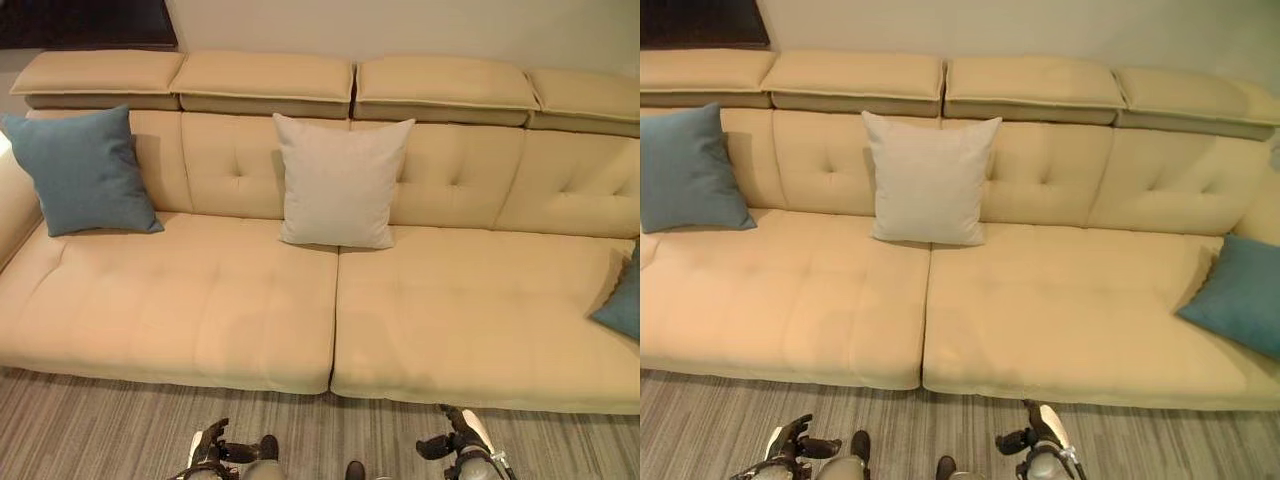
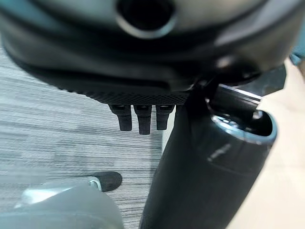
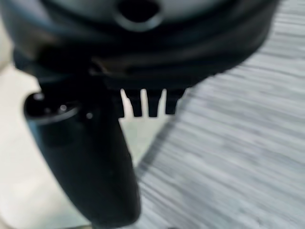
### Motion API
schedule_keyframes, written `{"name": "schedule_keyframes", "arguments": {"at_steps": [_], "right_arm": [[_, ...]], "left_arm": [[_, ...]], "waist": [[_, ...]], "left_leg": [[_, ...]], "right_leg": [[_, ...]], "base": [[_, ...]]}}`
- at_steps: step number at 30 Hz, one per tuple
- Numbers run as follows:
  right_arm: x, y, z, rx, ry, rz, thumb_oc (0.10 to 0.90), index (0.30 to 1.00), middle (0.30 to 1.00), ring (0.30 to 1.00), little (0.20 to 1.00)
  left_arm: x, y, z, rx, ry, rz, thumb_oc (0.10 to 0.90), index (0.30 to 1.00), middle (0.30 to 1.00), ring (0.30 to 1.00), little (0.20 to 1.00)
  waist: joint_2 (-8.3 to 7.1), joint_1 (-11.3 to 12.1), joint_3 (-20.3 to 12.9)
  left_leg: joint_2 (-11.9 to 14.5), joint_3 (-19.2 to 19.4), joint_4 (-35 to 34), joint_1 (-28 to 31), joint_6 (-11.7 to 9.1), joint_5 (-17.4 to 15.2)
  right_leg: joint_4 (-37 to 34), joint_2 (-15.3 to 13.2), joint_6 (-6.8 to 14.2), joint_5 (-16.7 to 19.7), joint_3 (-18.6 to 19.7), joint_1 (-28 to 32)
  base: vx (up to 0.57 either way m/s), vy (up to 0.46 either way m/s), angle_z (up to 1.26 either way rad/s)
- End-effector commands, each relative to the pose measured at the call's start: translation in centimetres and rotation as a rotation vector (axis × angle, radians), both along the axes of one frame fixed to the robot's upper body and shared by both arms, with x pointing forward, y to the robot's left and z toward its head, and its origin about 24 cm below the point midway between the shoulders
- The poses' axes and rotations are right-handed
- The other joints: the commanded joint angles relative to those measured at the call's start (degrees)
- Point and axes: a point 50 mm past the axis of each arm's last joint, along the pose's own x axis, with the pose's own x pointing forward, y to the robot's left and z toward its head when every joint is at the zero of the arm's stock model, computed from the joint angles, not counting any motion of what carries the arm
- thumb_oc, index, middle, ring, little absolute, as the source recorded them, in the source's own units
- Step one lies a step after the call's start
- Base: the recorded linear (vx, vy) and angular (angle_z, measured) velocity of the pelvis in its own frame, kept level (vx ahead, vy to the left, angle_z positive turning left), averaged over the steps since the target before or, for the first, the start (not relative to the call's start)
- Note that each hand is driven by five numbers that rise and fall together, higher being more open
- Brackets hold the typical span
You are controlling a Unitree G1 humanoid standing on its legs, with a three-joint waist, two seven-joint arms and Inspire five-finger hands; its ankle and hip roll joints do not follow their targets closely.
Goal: Pick up all the scattered cushions and arrange them neatly on the sofa.
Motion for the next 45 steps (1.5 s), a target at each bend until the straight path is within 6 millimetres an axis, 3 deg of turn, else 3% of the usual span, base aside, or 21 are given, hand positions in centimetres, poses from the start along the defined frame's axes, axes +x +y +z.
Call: {"name": "schedule_keyframes", "arguments": {"at_steps": [1, 3, 6, 11, 12, 15, 17, 18, 19, 23, 25, 27, 31, 37, 40, 41, 45], "right_arm": [[2.3, -0.9, 1.3, -0.048, -0.092, -0.012, 0.8, 0.9, 0.9, 0.9, 0.9], [2.0, -0.9, 1.1, -0.054, -0.067, -0.014, 0.8, 0.9, 0.9, 0.9, 0.9], [1.7, -1.1, 1.0, -0.058, -0.05, -0.02, 0.8, 0.9, 0.9, 0.9, 0.9], [1.4, -0.6, 0.6, -0.038, -0.034, -0.04, 0.8, 0.9, 0.9, 0.9, 0.9], [1.0, -0.2, 0.3, -0.033, -0.013, -0.035, 0.8, 0.9, 0.9, 0.9, 0.9], [0.8, 0.1, 0.1, -0.029, -0.003, -0.031, 0.8, 0.9, 0.9, 0.9, 0.9], [0.8, 0.1, 0.2, -0.03, -0.011, -0.036, 0.8, 0.9, 0.9, 0.9, 0.9], [0.8, 0.1, 0.2, -0.03, -0.011, -0.036, 0.8, 0.9, 0.9, 0.9, 0.9], [0.2, -0.1, 0.0, -0.029, 0.003, -0.04, 0.8, 0.9, 0.9, 0.9, 0.9], [-0.4, -0.6, -0.1, -0.026, 0.01, -0.068, 0.8, 0.9, 0.9, 0.9, 0.9], [-0.9, -0.8, -0.2, -0.032, 0.024, -0.071, 0.8, 0.9, 0.9, 0.9, 0.9], [-1.0, -0.8, -0.3, -0.034, 0.029, -0.067, 0.8, 0.9, 0.9, 0.9, 0.9], [-0.9, -1.0, -0.2, -0.042, 0.032, -0.05, 0.8, 0.9, 0.9, 0.9, 0.9], [-1.8, -2.0, -0.2, -0.066, 0.043, -0.083, 0.8, 0.9, 0.9, 0.9, 0.9], [-2.4, -2.3, -0.3, -0.076, 0.059, -0.097, 0.8, 0.9, 0.9, 0.9, 0.9], [-3.1, -2.6, -0.4, -0.085, 0.08, -0.115, 0.8, 0.9, 0.9, 0.9, 0.9], [-4.2, -3.0, -0.7, -0.099, 0.118, -0.135, 0.8, 0.9, 0.9, 0.9, 0.9]], "left_arm": [[1.8, -1.5, 0.6, -0.012, -0.081, -0.022, 0.8, 0.9, 0.9, 0.9, 0.9], [2.5, -1.7, 0.8, -0.009, -0.096, -0.048, 0.8, 0.9, 0.9, 0.9, 0.9], [3.0, -2.0, 1.0, -0.01, -0.111, -0.077, 0.8, 0.9, 0.9, 0.9, 0.9], [4.2, -2.2, 1.4, 0.004, -0.136, -0.13, 0.8, 0.9, 0.9, 0.9, 0.9], [4.3, -2.3, 1.4, 0.014, -0.127, -0.163, 0.8, 0.9, 0.9, 0.9, 0.9], [4.6, -2.0, 1.6, 0.031, -0.131, -0.177, 0.8, 0.9, 0.9, 0.9, 0.9], [4.9, -1.4, 1.8, 0.044, -0.14, -0.165, 0.8, 0.9, 0.9, 0.9, 0.9], [4.9, -1.4, 1.8, 0.044, -0.14, -0.165, 0.8, 0.9, 0.9, 0.9, 0.9], [4.3, -0.9, 1.6, 0.049, -0.117, -0.149, 0.8, 0.9, 0.9, 0.9, 0.9], [3.4, -0.2, 1.2, 0.052, -0.085, -0.115, 0.8, 0.9, 0.9, 0.9, 0.9], [2.0, 0.3, 0.7, 0.044, -0.051, -0.071, 0.8, 0.9, 0.9, 0.9, 0.9], [1.8, 0.3, 0.7, 0.04, -0.048, -0.068, 0.8, 0.9, 0.9, 0.9, 0.9], [2.1, 0.2, 0.8, 0.037, -0.062, -0.058, 0.8, 0.9, 0.9, 0.9, 0.9], [3.5, -1.5, 1.2, 0.001, -0.11, -0.099, 0.8, 0.9, 0.9, 0.9, 0.9], [3.8, -2.2, 1.3, -0.012, -0.123, -0.119, 0.8, 0.9, 0.9, 0.9, 0.9], [3.9, -2.7, 1.3, -0.021, -0.124, -0.14, 0.8, 0.9, 0.9, 0.9, 0.9], [4.0, -3.4, 1.2, -0.024, -0.121, -0.188, 0.8, 0.9, 0.9, 0.9, 0.9]], "waist": [[-0.68, 0.4, 1.9], [-0.25, 0.8, 1.4], [0.23, 0.4, 1.1], [0.5, -1.5, 1.1], [0.31, -2.1, 1.1], [0.06, -2.4, 1.7], [0.88, -1.1, 3.0], [0.89, -1.1, 3.1], [1.19, -0.7, 3.0], [1.16, 0.4, 1.6], [0.19, 3.6, 0.6], [-0.47, 4.2, 0.2], [-0.71, 3.7, 0.8], [-0.06, 2.0, 2.3], [-0.16, 2.2, 2.8], [-0.32, 2.4, 2.9], [-0.32, 2.7, 2.8]], "left_leg": [[-7.0, -3.2, 2.3, 0.5, 3.9, -13.2], [-8.0, -7.0, 1.2, 1.4, 4.0, -13.6], [-8.5, -8.1, -0.2, 2.2, 4.4, -13.6], [-8.0, -4.2, -4.4, 2.9, 5.8, -12.7], [-7.9, -2.3, -6.1, 2.9, 6.3, -12.3], [-7.8, -0.8, -6.1, 2.5, 6.9, -11.9], [-6.8, 1.2, -5.7, 1.3, 7.3, -11.4], [-6.8, 1.2, -5.7, 1.3, 7.3, -11.4], [-6.3, 2.1, -6.1, 1.4, 7.6, -10.5], [-5.6, 3.9, -7.0, 1.2, 7.8, -10.0], [-4.5, 7.4, -6.8, 1.0, 7.1, -9.8], [-3.8, 8.1, -6.6, 0.9, 6.7, -9.3], [-2.7, 8.4, -4.5, 1.3, 5.9, -9.4], [-1.5, 7.6, 0.0, 1.2, 4.1, -10.0], [-2.7, 5.4, 1.8, 0.8, 4.1, -10.8], [-4.4, 3.4, 2.0, 0.0, 4.1, -11.2], [-8.1, 2.1, 0.9, -2.9, 4.4, -10.2]], "right_leg": [[-5.7, -0.6, 4.7, 1.6, -1.0, 3.0], [-6.1, -0.5, 5.1, 2.5, 1.5, 2.3], [-6.1, -0.8, 5.8, 3.1, 2.6, 1.6], [-6.6, -2.3, 8.4, 6.7, 5.1, -2.7], [-7.5, -3.0, 9.7, 8.3, 5.4, -4.3], [-6.9, -3.3, 10.6, 9.2, 5.2, -6.4], [-3.0, -5.4, 9.4, 6.6, -3.2, -6.7], [-3.0, -5.4, 9.4, 6.6, -3.2, -6.7], [-0.1, -5.9, 8.2, 4.4, -6.2, -4.5], [2.6, -5.5, 8.1, 2.2, -7.5, -1.9], [0.9, -6.6, 7.8, 0.9, -15.1, 2.8], [-1.9, -5.9, 7.6, 0.2, -16.8, 3.9], [-3.6, -3.8, 6.2, 0.0, -13.1, 4.0], [-7.1, -1.8, 4.6, -0.1, -11.6, 5.5], [-7.6, -1.5, 4.5, 0.0, -10.8, 6.0], [-7.8, -1.2, 4.5, 0.0, -10.0, 6.4], [-8.5, -0.3, 4.6, 0.1, -8.6, 7.2]], "base": [[-0.03, 0.092, -0.87], [-0.02, 0.128, -0.9], [-0.01, 0.155, -1.12], [-0.07, 0.249, -0.42], [-0.07, 0.141, -0.69], [-0.15, 0.155, -0.78], [-0.17, 0.071, -0.61], [-0.15, 0.041, -0.76], [-0.16, 0.03, -0.78], [-0.11, -0.018, -0.41], [-0.13, -0.155, -0.57], [-0.07, -0.205, -1.04], [-0.05, -0.202, -0.43], [-0.04, -0.154, -0.17], [0.03, -0.092, -0.37], [0.1, -0.07, -0.34], [0.13, -0.044, -0.2]]}}
